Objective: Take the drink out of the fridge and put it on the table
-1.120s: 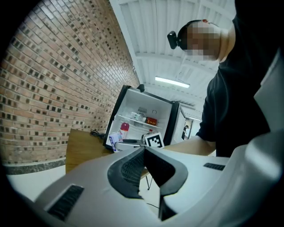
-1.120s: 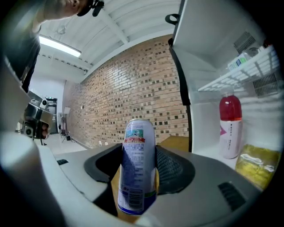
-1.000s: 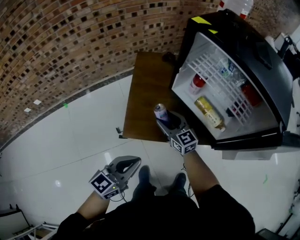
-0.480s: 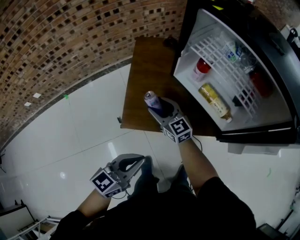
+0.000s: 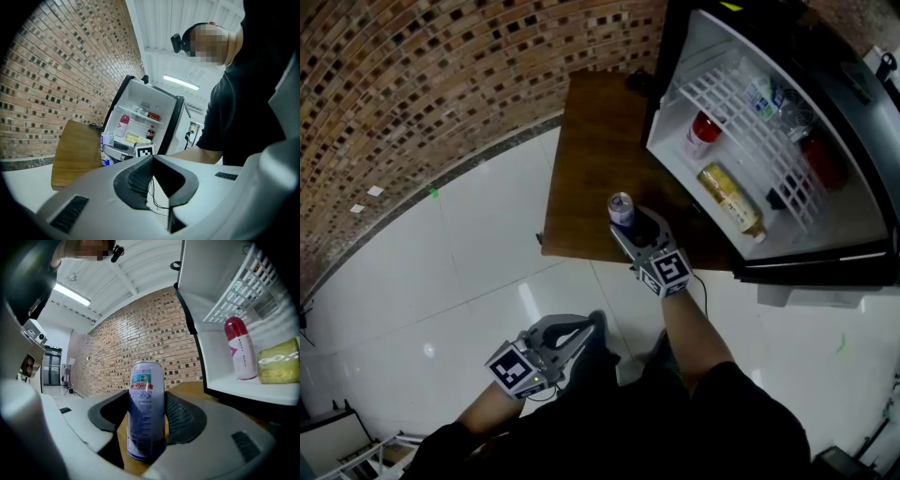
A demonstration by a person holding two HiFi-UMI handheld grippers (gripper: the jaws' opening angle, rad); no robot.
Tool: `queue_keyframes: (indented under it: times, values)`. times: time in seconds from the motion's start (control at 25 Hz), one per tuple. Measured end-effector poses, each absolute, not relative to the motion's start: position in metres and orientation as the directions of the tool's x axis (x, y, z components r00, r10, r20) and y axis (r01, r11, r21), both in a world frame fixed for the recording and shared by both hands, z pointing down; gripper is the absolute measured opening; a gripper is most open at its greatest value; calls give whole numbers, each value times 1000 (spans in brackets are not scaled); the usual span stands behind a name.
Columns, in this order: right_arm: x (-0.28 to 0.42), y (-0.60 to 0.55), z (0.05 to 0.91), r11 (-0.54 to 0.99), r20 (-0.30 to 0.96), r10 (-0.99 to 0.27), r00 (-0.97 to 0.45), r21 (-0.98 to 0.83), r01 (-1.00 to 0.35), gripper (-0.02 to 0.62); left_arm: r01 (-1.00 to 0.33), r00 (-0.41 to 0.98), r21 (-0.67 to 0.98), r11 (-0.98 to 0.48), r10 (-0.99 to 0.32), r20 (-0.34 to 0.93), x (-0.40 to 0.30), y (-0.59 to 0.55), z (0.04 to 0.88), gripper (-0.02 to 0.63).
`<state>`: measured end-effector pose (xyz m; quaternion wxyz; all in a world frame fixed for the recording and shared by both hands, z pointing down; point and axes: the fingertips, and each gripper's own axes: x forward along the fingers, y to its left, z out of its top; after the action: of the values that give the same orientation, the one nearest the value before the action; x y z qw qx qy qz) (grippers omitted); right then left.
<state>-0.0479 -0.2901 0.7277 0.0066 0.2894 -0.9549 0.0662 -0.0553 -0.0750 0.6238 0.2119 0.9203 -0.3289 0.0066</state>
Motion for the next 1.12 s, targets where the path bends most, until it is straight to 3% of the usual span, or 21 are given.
queue_keyframes:
  times: [0.6, 0.92, 1.12]
  values:
    - [-30, -271, 733, 834, 138, -549, -824, 31, -550, 275, -604, 789, 372, -705, -593, 158, -42, -77, 619, -6]
    - [11, -252, 720, 802, 165, -588, -792, -7, -597, 282, -608, 786, 370, -702, -600, 153, -37, -73, 607, -5]
    - [50, -212, 646, 837, 138, -536, -833, -43, -545, 188, -625, 769, 338, -704, -629, 114, -28, -78, 561, -5]
